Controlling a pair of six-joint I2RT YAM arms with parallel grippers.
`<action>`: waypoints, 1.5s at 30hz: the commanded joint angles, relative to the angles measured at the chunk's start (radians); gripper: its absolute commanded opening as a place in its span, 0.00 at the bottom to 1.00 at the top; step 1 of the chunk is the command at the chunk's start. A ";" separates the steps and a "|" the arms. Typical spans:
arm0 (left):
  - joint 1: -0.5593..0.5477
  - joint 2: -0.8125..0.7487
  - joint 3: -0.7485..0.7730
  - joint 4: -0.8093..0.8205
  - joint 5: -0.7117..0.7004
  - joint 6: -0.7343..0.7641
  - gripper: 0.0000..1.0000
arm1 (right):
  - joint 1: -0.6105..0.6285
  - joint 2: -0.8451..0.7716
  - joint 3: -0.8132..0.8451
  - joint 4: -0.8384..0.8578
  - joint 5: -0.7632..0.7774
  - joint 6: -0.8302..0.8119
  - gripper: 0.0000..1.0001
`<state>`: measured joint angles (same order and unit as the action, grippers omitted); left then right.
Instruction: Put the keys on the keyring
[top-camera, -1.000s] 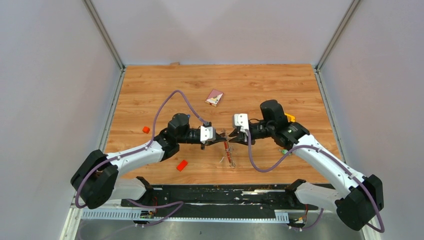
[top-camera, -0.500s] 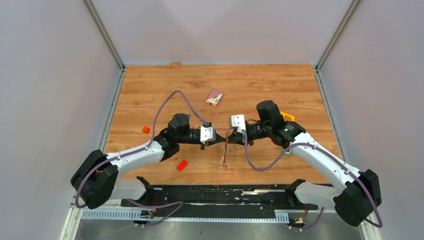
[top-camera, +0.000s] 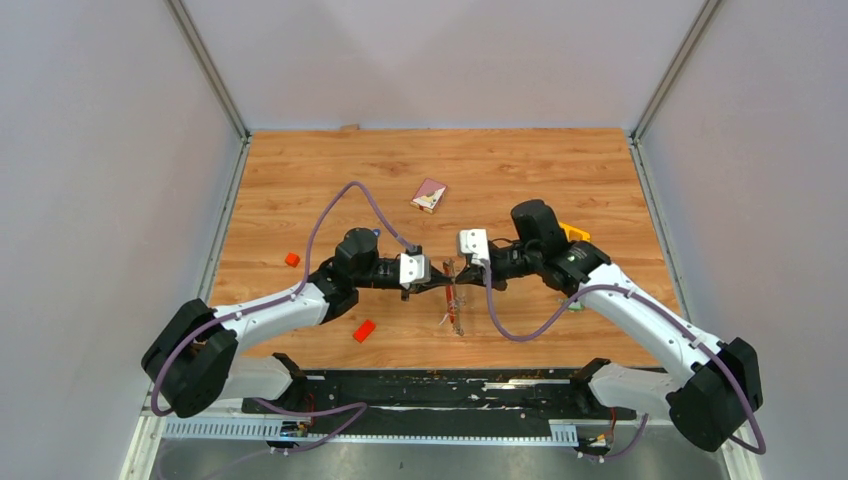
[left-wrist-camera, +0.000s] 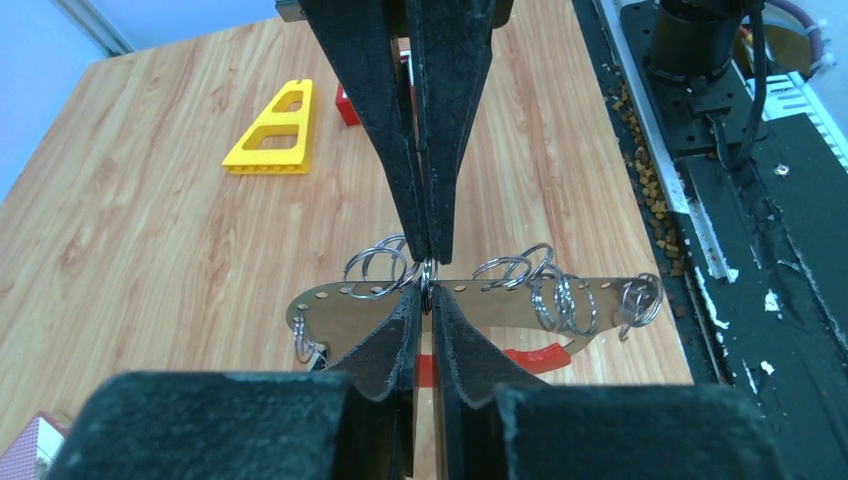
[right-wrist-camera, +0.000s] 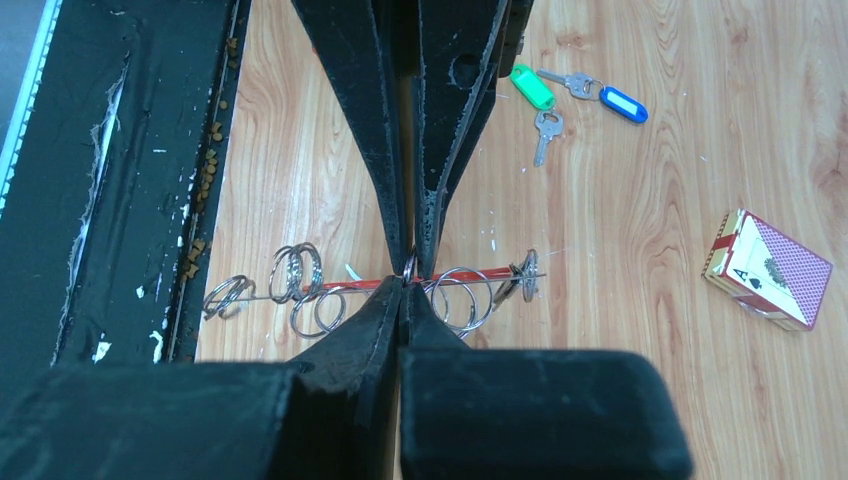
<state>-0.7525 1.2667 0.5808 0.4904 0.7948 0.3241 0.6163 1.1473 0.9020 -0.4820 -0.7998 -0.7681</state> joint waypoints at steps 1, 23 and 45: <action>-0.004 0.000 0.041 -0.039 -0.021 0.078 0.19 | 0.011 0.025 0.096 -0.057 0.046 0.007 0.00; -0.004 -0.015 0.107 -0.150 -0.020 0.173 0.22 | 0.050 0.080 0.166 -0.120 0.138 0.057 0.00; -0.007 0.045 0.125 -0.157 0.023 0.157 0.15 | 0.050 0.094 0.169 -0.097 0.132 0.072 0.00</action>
<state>-0.7532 1.3075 0.6754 0.3317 0.7967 0.4759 0.6601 1.2442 1.0233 -0.6308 -0.6479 -0.7071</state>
